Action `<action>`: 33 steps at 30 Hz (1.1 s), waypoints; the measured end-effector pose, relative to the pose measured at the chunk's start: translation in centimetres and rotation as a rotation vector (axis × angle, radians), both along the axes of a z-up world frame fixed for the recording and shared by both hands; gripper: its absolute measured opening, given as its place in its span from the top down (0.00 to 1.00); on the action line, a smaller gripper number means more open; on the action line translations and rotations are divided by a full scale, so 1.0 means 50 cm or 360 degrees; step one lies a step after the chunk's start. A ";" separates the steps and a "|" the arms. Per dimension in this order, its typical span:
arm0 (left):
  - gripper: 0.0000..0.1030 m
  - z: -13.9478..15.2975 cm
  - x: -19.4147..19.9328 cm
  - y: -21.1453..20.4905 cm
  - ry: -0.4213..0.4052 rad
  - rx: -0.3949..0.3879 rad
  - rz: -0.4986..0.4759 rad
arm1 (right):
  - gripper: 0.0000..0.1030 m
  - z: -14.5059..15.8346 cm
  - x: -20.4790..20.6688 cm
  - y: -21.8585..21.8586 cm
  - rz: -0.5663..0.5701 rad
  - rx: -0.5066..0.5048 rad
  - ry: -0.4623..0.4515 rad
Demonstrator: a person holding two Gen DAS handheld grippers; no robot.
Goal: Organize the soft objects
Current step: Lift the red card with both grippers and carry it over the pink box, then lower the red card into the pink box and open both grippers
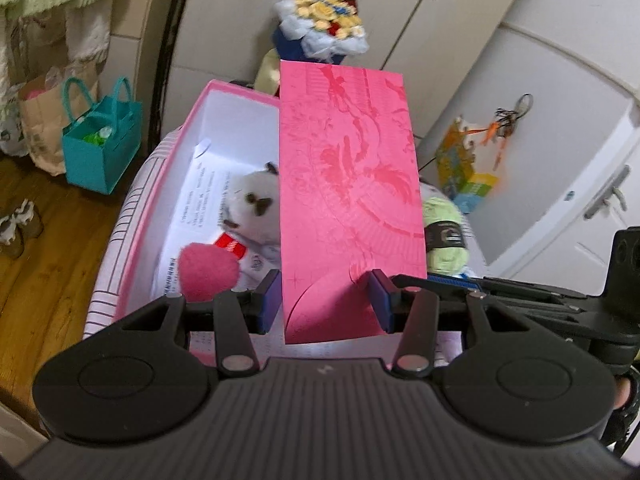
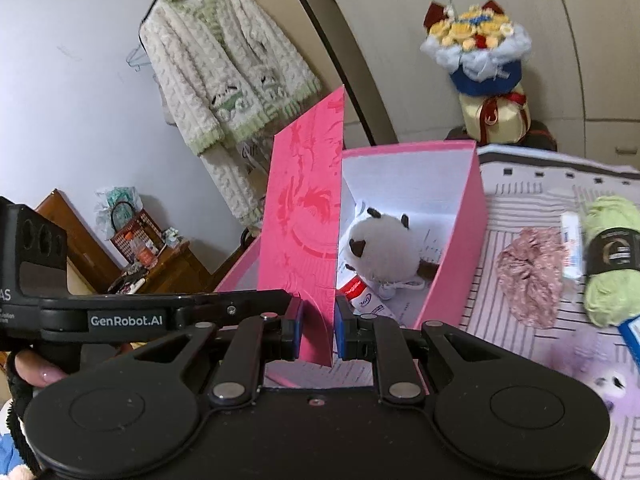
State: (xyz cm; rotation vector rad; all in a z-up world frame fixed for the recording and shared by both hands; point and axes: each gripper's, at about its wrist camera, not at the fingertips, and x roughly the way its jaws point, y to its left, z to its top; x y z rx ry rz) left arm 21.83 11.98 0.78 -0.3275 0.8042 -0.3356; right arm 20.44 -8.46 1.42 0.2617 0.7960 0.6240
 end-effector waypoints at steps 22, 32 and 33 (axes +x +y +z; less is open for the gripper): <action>0.40 -0.034 0.060 -0.014 0.0013 0.0342 -0.0036 | 0.78 -0.050 0.077 0.038 0.0207 -0.0085 0.0058; 0.40 0.017 0.004 -0.005 -0.0065 0.0367 -0.0062 | 0.73 0.010 0.000 0.043 0.0254 -0.0316 -0.0142; 0.40 0.027 -0.007 -0.007 -0.0087 0.0375 -0.0068 | 0.72 0.019 -0.012 0.045 0.0251 -0.0346 -0.0171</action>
